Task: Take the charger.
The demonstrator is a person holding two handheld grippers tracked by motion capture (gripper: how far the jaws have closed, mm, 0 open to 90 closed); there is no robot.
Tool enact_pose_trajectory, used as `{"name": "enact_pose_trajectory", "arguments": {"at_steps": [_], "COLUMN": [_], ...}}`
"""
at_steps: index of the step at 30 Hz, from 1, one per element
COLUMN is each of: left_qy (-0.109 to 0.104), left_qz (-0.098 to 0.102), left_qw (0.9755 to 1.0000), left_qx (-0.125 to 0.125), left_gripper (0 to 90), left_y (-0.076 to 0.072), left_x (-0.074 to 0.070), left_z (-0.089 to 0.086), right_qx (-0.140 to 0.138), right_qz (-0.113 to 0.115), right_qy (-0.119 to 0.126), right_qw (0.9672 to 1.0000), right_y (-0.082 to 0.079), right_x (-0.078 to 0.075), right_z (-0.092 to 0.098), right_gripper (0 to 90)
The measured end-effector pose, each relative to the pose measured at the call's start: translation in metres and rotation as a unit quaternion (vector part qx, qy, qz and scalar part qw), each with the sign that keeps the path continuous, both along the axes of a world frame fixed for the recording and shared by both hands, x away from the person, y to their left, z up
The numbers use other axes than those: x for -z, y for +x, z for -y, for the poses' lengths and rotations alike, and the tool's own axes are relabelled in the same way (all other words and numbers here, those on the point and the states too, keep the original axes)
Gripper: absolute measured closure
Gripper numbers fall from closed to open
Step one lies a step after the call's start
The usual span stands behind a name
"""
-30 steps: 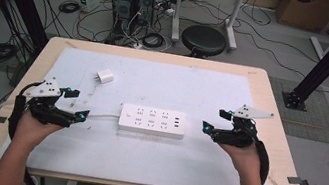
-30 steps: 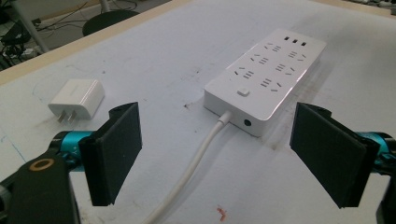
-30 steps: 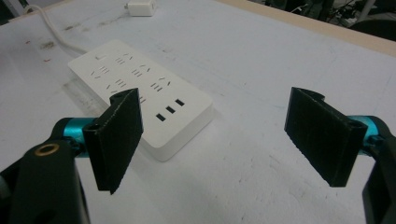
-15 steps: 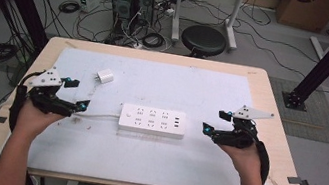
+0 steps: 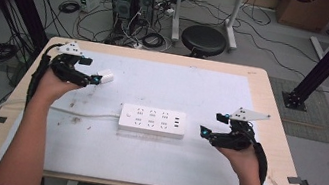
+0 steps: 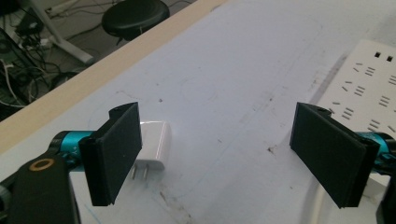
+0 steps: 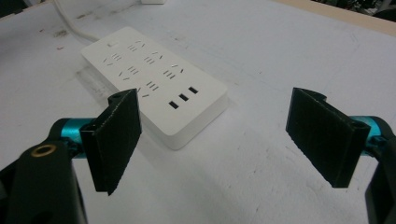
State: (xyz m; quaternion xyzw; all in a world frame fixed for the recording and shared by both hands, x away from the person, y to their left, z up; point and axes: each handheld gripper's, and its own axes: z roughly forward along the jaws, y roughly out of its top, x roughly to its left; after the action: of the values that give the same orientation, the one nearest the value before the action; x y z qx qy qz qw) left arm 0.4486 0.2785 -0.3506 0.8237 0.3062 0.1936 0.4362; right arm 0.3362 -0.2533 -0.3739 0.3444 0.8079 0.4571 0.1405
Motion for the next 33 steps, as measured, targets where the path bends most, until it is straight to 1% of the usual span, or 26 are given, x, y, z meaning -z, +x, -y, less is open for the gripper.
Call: {"name": "enact_pose_trajectory", "arguments": {"at_steps": [2,3,4,5,6,8,10,13,15,17,18,19,21,26,27,30,33], "left_qy": [0.005,0.012,0.012,0.007,0.008,0.021,0.019,0.017,0.015,0.017,0.013,0.01,0.016,0.033,0.031,0.041,0.039], "left_qz": [-0.007,-0.011,-0.013,-0.016,-0.017,-0.028,-0.039,-0.055,-0.065,-0.067,-0.07,-0.075,-0.076,-0.082,-0.083,-0.083,-0.084], "left_qw": [1.0,0.9999,0.9998,0.9998,0.9997,0.9991,0.9986,0.9977,0.997,0.9965,0.9961,0.9958,0.9958,0.9954,0.9955,0.9952,0.9952], "left_qx": [-0.002,-0.005,-0.011,-0.013,-0.018,-0.023,-0.03,-0.035,-0.041,-0.046,-0.051,-0.052,-0.048,-0.039,-0.035,-0.033,-0.032], "left_gripper": [16.9,16.9,16.9,16.9,16.9,16.9,17.0,16.9,16.9,16.9,16.9,16.9,16.9,17.0,17.2,18.2,19.6], "left_y": [0.013,0.02,0.027,0.034,0.04,0.052,0.062,0.072,0.077,0.081,0.082,0.083,0.085,0.087,0.087,0.087,0.088], "left_x": [0.004,0.006,0.008,0.012,0.016,0.025,0.035,0.051,0.06,0.068,0.072,0.074,0.079,0.086,0.087,0.089,0.09], "left_z": [0.002,0.002,0.003,0.003,0.003,0.003,0.001,-0.003,-0.006,-0.008,-0.009,-0.009,-0.008,-0.003,-0.002,-0.001,-0.001], "right_qx": [0.0,-0.001,0.001,0.0,0.0,-0.001,-0.002,-0.001,0.001,0.003,0.003,0.005,0.005,0.003,0.0,-0.001,0.001], "right_qz": [-0.003,-0.002,-0.004,-0.006,-0.008,-0.008,-0.012,-0.01,-0.009,-0.013,-0.014,-0.015,-0.018,-0.018,-0.016,-0.015,-0.016], "right_qy": [-0.001,0.0,0.001,0.0,0.002,0.0,0.0,0.0,-0.001,-0.001,0.001,-0.002,0.0,-0.003,-0.002,-0.004,-0.005], "right_qw": [1.0,1.0,1.0,1.0,1.0,1.0,0.9999,0.9999,1.0,0.9999,0.9999,0.9999,0.9998,0.9998,0.9999,0.9999,0.9999], "right_y": [0.001,0.001,0.001,0.001,0.001,0.001,0.0,-0.002,-0.003,-0.004,-0.004,-0.004,-0.004,-0.002,-0.002,-0.002,-0.003], "right_x": [0.001,0.002,0.003,0.004,0.004,0.005,0.005,0.005,0.005,0.006,0.007,0.008,0.009,0.01,0.009,0.008,0.007], "right_z": [0.0,0.0,-0.001,-0.002,-0.002,-0.004,-0.005,-0.004,-0.003,-0.003,-0.003,-0.003,-0.004,-0.008,-0.009,-0.011,-0.011], "right_gripper": [18.5,18.5,18.5,18.6,18.5,18.6,18.6,18.6,18.6,18.6,18.6,18.6,18.6,18.6,18.6,18.6,18.6]}}
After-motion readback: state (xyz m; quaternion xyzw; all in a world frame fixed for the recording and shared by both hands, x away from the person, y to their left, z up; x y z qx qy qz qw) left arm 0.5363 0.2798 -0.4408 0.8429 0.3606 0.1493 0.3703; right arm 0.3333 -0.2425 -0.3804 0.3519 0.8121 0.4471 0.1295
